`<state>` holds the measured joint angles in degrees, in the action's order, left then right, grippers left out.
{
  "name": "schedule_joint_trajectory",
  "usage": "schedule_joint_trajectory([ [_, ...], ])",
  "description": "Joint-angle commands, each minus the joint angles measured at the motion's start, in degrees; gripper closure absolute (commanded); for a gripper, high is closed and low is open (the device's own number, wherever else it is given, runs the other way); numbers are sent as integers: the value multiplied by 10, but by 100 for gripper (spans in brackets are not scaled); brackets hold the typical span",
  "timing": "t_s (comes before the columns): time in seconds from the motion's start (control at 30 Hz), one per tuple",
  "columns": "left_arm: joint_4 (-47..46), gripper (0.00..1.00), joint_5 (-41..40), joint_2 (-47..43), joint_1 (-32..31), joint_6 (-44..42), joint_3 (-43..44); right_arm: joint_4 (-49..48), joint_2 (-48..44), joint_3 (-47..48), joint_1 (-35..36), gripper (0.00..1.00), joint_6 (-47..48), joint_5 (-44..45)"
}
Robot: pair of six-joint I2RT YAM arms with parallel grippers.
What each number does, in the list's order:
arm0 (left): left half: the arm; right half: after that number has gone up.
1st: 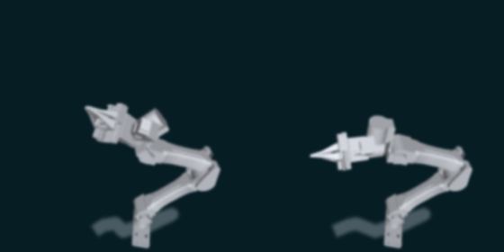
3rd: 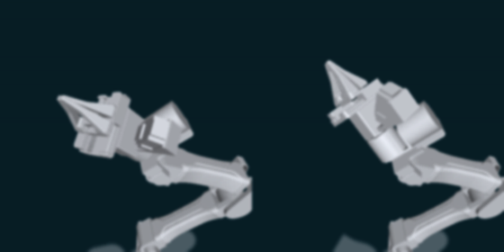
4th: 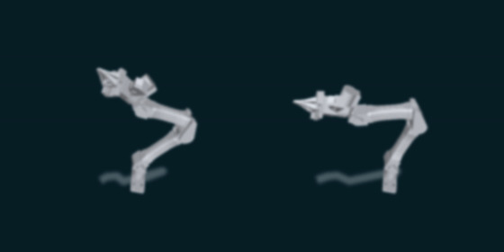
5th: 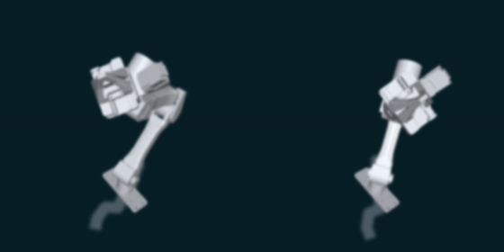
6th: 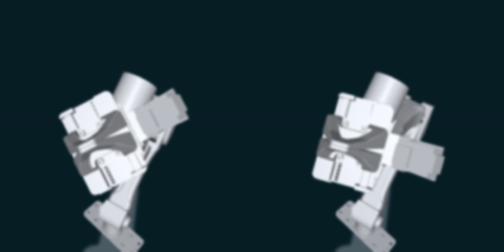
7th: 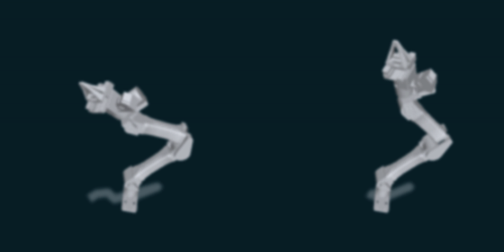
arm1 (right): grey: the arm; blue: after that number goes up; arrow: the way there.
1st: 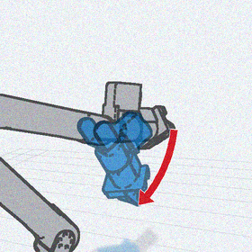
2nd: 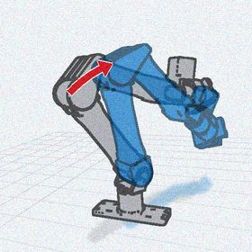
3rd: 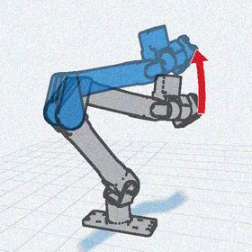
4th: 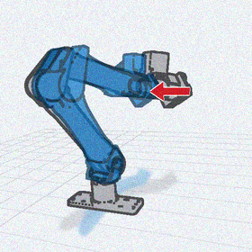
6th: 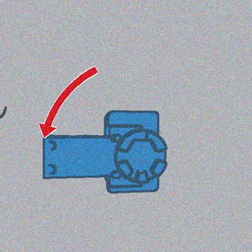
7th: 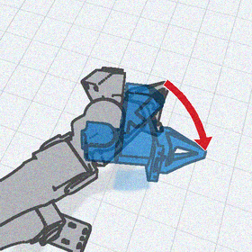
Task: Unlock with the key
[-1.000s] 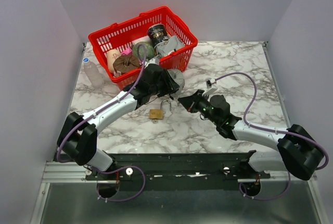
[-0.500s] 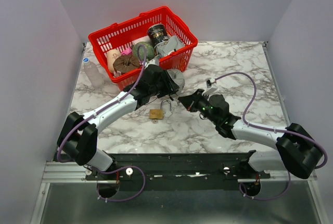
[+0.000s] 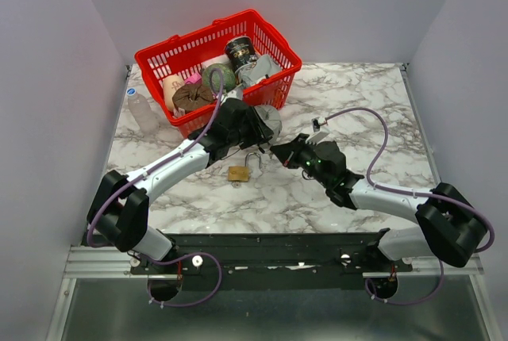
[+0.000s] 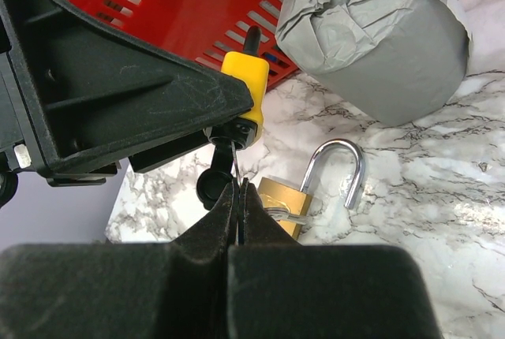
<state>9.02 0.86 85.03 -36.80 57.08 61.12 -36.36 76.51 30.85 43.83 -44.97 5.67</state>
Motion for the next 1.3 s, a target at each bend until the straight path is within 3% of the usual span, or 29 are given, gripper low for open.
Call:
schedule_joint_trajectory([
  [0.0,-33,100,12,-5,1,8,-1,-13,7,17,3,99,5,37],
  [1.27,-51,100,18,-15,-14,27,-20,-68,68,74,3,99,-40,50],
])
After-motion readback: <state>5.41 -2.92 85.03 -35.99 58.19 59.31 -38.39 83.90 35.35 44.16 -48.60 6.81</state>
